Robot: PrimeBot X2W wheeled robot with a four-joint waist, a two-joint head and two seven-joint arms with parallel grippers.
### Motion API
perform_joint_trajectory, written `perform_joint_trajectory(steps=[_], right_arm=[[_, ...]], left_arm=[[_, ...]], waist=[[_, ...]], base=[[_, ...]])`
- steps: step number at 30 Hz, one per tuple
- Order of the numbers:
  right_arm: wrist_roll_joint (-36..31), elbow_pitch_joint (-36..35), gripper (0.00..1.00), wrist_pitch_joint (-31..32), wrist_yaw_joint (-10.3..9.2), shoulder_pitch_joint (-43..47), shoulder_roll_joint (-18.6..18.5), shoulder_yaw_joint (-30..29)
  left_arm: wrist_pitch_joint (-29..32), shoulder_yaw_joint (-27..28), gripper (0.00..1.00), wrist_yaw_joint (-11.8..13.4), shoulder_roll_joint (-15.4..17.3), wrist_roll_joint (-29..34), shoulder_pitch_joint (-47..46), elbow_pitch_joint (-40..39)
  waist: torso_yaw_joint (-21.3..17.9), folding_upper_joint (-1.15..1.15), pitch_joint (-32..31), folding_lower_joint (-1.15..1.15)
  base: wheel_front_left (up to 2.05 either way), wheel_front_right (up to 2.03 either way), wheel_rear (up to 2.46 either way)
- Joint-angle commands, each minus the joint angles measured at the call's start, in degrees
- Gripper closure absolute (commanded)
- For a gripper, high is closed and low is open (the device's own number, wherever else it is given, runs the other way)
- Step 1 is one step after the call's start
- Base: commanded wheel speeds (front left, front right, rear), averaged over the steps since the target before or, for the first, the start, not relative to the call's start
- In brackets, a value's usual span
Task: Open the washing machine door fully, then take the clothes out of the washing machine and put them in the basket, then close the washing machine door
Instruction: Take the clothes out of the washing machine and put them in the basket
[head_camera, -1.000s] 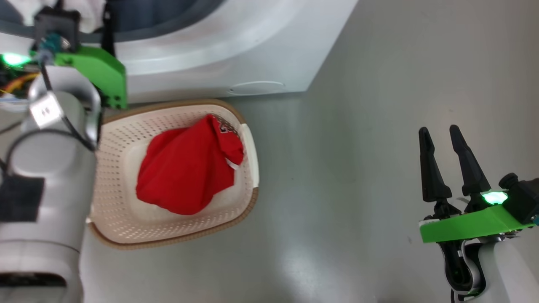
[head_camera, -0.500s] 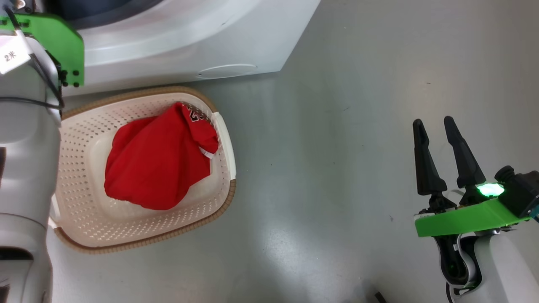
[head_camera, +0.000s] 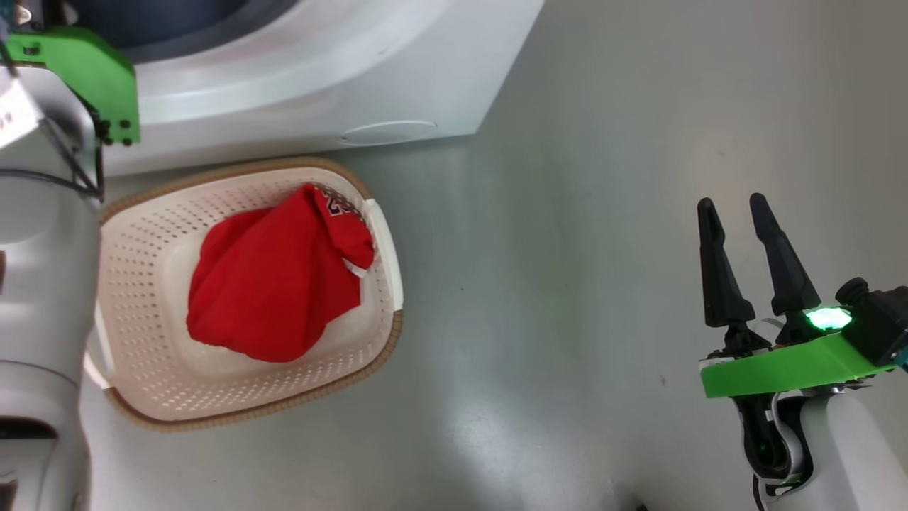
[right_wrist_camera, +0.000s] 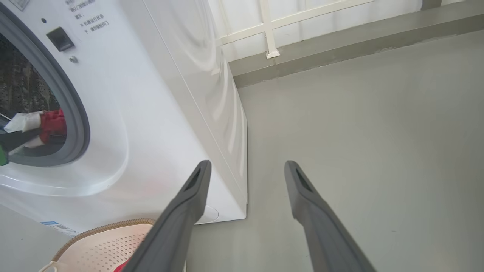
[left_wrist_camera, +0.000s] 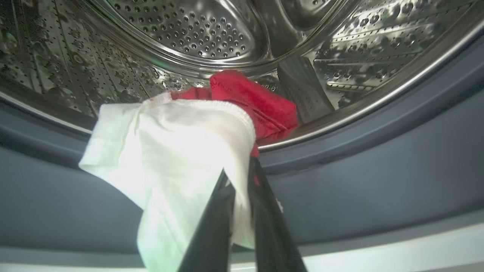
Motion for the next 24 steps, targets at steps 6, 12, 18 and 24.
perform_joint_trajectory(steps=[6, 12, 18, 24], right_arm=[[-0.4, -1.15, 0.0, -0.37, 0.28, 1.93, -0.67, 0.1], [-0.7, -1.21, 0.0, -0.37, 0.28, 3.47, -1.49, -0.49], [-0.78, -1.06, 0.0, -0.37, 0.28, 5.23, -2.33, -0.71], [-0.82, -1.12, 0.0, -0.37, 0.28, 5.79, -2.8, -0.68]], left_arm=[[-5.01, 4.21, 1.0, -1.8, -0.06, -5.42, 4.4, -5.57], [-5.1, 7.63, 1.0, -2.77, -2.59, -8.05, 16.55, -28.67], [-5.12, 12.92, 1.0, -6.89, -6.08, -10.04, 28.78, -48.88], [-5.12, 15.76, 1.0, -8.94, -7.63, -9.56, 36.48, -61.24]], waist=[[3.41, 0.0, -3.18, 0.0], [6.32, 0.0, -5.57, 0.0], [8.48, 0.0, -7.47, 0.0], [9.39, 0.0, -8.08, 0.0]], base=[[0.0, 0.0, 0.0], [0.0, 0.0, 0.0], [0.0, 0.0, 0.0], [0.0, 0.0, 0.0]])
